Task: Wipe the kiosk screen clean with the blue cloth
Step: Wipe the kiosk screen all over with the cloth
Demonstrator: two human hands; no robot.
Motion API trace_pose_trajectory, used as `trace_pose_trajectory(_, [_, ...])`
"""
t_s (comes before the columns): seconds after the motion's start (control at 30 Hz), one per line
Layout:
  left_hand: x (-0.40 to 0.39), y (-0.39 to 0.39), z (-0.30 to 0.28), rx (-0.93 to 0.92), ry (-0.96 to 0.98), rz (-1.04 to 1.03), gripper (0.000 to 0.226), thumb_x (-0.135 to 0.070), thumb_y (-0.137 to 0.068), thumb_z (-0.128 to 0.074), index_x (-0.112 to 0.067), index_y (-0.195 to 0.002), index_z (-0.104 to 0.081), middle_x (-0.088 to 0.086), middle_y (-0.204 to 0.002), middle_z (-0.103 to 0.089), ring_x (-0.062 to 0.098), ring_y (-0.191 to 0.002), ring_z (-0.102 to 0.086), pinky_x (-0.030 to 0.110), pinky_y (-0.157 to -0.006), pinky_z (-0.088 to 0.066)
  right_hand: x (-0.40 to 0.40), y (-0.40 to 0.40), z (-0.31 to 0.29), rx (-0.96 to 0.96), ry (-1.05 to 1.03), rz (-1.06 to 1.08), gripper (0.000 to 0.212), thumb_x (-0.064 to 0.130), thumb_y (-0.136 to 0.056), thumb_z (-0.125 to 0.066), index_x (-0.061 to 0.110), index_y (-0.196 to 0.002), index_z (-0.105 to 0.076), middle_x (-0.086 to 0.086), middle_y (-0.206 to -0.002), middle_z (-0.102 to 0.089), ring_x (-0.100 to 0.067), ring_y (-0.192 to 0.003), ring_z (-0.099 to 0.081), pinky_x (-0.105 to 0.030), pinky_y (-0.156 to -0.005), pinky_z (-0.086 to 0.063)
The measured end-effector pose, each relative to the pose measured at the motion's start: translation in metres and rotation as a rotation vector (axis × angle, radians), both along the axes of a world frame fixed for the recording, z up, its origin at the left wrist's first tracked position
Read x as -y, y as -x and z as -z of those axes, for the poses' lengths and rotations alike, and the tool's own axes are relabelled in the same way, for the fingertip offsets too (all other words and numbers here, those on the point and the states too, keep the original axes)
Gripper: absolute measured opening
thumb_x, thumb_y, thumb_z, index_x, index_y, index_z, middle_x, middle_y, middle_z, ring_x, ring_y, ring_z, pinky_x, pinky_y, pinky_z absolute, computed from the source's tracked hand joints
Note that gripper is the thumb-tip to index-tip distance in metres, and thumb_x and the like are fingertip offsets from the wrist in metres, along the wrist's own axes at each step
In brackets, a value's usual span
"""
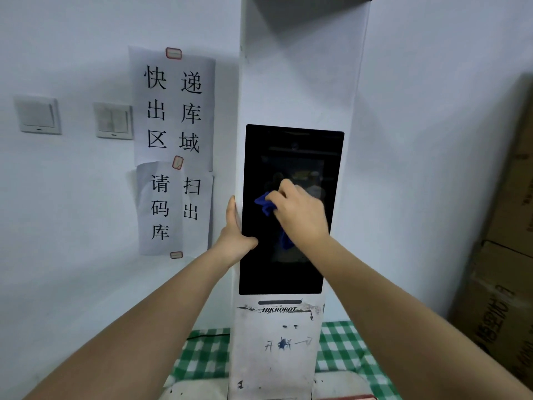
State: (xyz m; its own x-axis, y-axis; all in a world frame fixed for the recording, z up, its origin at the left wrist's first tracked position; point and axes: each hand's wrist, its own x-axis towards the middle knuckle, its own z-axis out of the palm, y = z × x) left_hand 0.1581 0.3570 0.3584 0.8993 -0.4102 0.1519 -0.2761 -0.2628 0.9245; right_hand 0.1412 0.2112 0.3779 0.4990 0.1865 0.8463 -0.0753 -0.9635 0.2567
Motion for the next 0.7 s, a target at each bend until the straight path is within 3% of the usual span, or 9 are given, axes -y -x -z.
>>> trace_pose_trajectory(0.07, [0.000, 0.000, 0.000, -0.009, -0.004, 0.002, 0.101, 0.005, -0.086, -0.053, -0.035, -0.150, 0.015, -0.014, -0.086, -0.035, 0.008, -0.080, -0.051, 0.038, -0.095, -0.048, 0.007, 0.002, -0.012, 0.068, -0.121, 0.008, 0.021, 0.005, -0.068, -0.074, 0.010, -0.087, -0.067, -0.008, -0.083, -0.056, -0.025, -0.064, -0.056, -0.024, -0.039, -0.028])
trace_pose_trajectory(0.13, [0.000, -0.001, 0.001, -0.009, 0.004, 0.005, 0.101, 0.005, -0.087, -0.053, -0.034, -0.150, 0.015, -0.012, -0.088, -0.035, 0.000, -0.074, -0.044, 0.034, -0.089, -0.049, 0.004, 0.001, -0.014, 0.105, -0.242, 0.016, 0.016, 0.006, -0.075, -0.069, 0.009, -0.090, -0.064, -0.008, -0.087, -0.055, -0.023, -0.065, -0.054, -0.024, -0.041, -0.027])
trace_pose_trajectory(0.27, [0.001, -0.001, 0.001, -0.004, 0.009, 0.002, 0.099, 0.005, -0.087, -0.051, -0.033, -0.150, 0.015, -0.020, -0.079, -0.027, -0.003, -0.069, -0.039, 0.018, -0.069, -0.042, -0.005, -0.002, 0.004, 0.012, -0.079, 0.010, 0.031, 0.001, -0.061, -0.080, 0.007, -0.085, -0.062, -0.009, -0.082, -0.054, -0.022, -0.059, -0.052, -0.023, -0.037, -0.024])
trace_pose_trajectory(0.4, [-0.001, -0.002, 0.001, -0.010, -0.010, 0.009, 0.100, 0.004, -0.087, -0.052, -0.035, -0.150, 0.016, -0.018, -0.081, -0.030, 0.000, -0.072, -0.043, 0.030, -0.083, -0.048, 0.006, 0.002, -0.008, -0.033, 0.060, 0.043, 0.033, 0.000, -0.057, -0.081, 0.010, -0.083, -0.063, -0.007, -0.080, -0.053, -0.021, -0.057, -0.051, -0.022, -0.039, -0.020])
trace_pose_trajectory(0.5, [0.000, -0.001, -0.001, -0.010, -0.001, 0.028, 0.100, 0.004, -0.088, -0.052, -0.035, -0.150, 0.016, -0.014, -0.099, -0.032, 0.003, -0.076, -0.046, 0.032, -0.090, -0.046, 0.019, 0.006, -0.021, 0.095, -0.069, 0.046, 0.024, -0.001, -0.064, -0.076, 0.008, -0.082, -0.063, -0.009, -0.080, -0.055, -0.024, -0.057, -0.052, -0.022, -0.037, -0.024])
trace_pose_trajectory(0.57, [0.000, -0.001, 0.000, 0.000, 0.012, 0.035, 0.099, 0.005, -0.088, -0.051, -0.034, -0.150, 0.015, -0.013, -0.109, -0.028, 0.005, -0.079, -0.046, 0.028, -0.083, -0.047, 0.021, 0.007, -0.019, 0.146, -0.142, 0.053, 0.023, -0.001, -0.067, -0.074, 0.008, -0.083, -0.062, -0.009, -0.081, -0.054, -0.023, -0.059, -0.051, -0.022, -0.039, -0.023])
trace_pose_trajectory(0.63, [0.001, -0.001, 0.001, 0.000, 0.016, 0.022, 0.099, 0.005, -0.088, -0.051, -0.034, -0.150, 0.016, -0.014, -0.100, -0.030, 0.002, -0.074, -0.044, 0.024, -0.075, -0.047, 0.018, 0.007, -0.007, 0.122, -0.123, 0.051, 0.025, -0.001, -0.064, -0.076, 0.007, -0.083, -0.061, -0.009, -0.081, -0.053, -0.023, -0.058, -0.051, -0.022, -0.039, -0.022])
trace_pose_trajectory(0.7, [0.002, -0.003, 0.002, -0.018, 0.019, 0.005, 0.100, 0.005, -0.087, -0.051, -0.036, -0.149, 0.016, -0.014, -0.085, -0.035, 0.003, -0.074, -0.046, 0.032, -0.083, -0.051, 0.016, 0.007, 0.006, 0.044, -0.051, 0.036, 0.032, 0.000, -0.059, -0.080, 0.008, -0.083, -0.061, -0.008, -0.079, -0.053, -0.022, -0.057, -0.050, -0.022, -0.038, -0.022])
